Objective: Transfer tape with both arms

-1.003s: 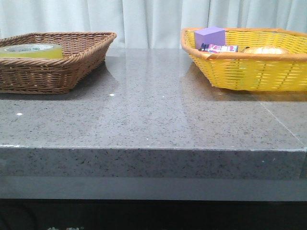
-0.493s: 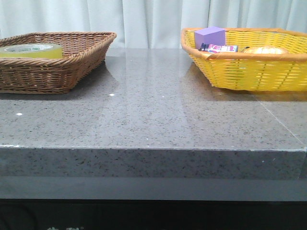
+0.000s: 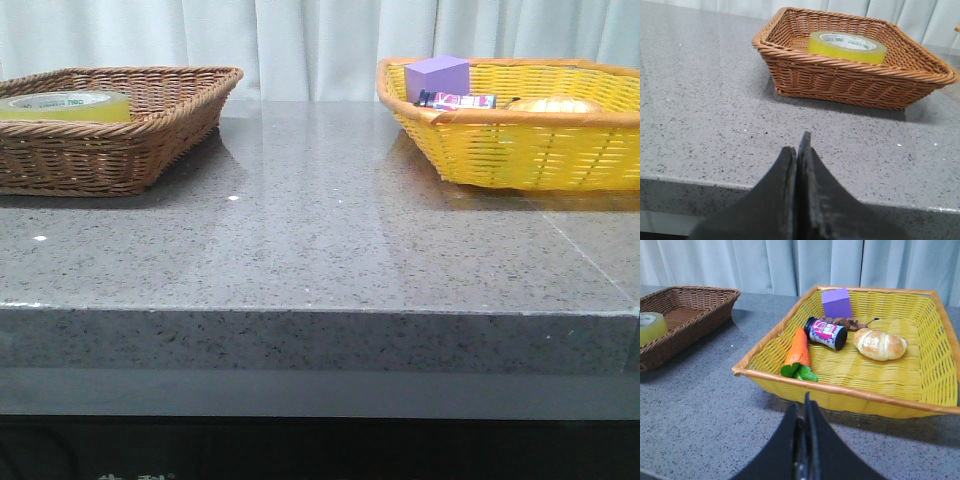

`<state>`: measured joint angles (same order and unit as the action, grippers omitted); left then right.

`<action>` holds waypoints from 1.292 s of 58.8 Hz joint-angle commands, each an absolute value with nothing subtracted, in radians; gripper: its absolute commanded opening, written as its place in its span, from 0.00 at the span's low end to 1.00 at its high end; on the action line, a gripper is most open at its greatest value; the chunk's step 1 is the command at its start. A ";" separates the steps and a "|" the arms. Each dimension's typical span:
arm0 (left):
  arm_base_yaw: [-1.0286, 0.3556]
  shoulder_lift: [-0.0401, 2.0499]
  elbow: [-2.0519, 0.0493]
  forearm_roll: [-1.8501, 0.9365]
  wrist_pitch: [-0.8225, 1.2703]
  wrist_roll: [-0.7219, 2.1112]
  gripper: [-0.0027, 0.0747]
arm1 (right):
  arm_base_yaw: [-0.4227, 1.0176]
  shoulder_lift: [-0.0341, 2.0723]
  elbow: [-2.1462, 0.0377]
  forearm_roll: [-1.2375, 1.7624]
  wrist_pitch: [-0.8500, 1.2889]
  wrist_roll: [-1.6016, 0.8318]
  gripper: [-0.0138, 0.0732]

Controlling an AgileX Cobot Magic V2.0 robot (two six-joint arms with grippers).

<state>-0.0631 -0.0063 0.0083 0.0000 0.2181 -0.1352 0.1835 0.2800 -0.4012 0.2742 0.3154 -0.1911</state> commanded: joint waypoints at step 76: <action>-0.062 -0.023 0.046 0.000 0.127 -0.138 0.01 | 0.072 -0.037 0.002 0.230 0.061 -0.112 0.02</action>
